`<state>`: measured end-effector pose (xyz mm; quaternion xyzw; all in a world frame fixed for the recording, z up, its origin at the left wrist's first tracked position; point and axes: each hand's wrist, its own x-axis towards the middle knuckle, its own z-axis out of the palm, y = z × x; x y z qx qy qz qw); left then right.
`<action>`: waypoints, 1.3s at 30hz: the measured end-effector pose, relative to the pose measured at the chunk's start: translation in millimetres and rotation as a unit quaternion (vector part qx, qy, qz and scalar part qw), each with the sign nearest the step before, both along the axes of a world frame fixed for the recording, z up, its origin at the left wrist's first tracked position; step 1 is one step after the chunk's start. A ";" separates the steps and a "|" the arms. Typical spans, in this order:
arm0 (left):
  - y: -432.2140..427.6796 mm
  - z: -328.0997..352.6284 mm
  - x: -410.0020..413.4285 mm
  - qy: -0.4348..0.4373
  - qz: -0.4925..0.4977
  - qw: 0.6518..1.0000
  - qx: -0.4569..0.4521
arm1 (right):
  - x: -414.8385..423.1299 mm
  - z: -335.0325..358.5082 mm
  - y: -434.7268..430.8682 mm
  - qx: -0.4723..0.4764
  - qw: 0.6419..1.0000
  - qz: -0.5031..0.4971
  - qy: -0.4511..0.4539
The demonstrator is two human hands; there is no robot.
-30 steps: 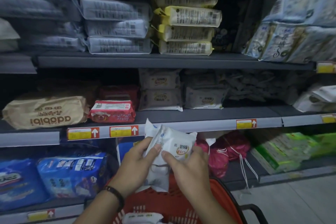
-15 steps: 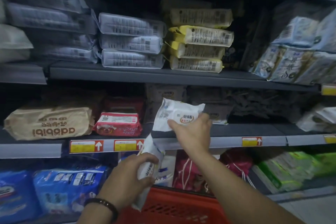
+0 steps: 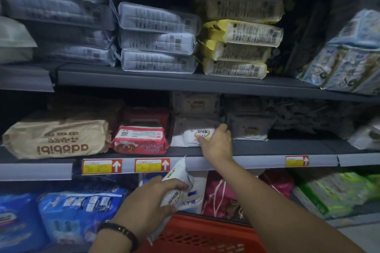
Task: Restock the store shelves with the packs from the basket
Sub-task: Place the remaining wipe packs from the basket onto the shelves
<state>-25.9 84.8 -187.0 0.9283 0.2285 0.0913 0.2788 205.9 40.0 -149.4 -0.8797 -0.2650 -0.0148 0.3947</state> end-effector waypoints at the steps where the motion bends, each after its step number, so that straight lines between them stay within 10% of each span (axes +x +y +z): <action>1: -1.6 1.1 0.2 0.004 -0.001 1.000 0.000 | 2.3 1.1 -8.4 0.002 1.000 0.010 0.000; 12: -48.3 29.4 13.9 -0.044 0.023 0.989 0.141 | -0.9 -50.6 -119.2 0.124 0.945 0.279 0.119; 24: 0.3 116.6 127.0 -0.036 0.005 0.954 0.298 | 32.2 -5.2 -103.5 0.261 0.941 0.207 0.058; 29: 13.5 90.5 162.5 0.012 0.064 0.944 0.323 | 39.6 -21.4 -104.7 0.172 0.962 0.203 0.068; 39: 2.1 27.6 166.0 -0.153 0.126 0.909 0.367 | 42.1 -39.0 -102.8 0.058 0.973 0.221 0.039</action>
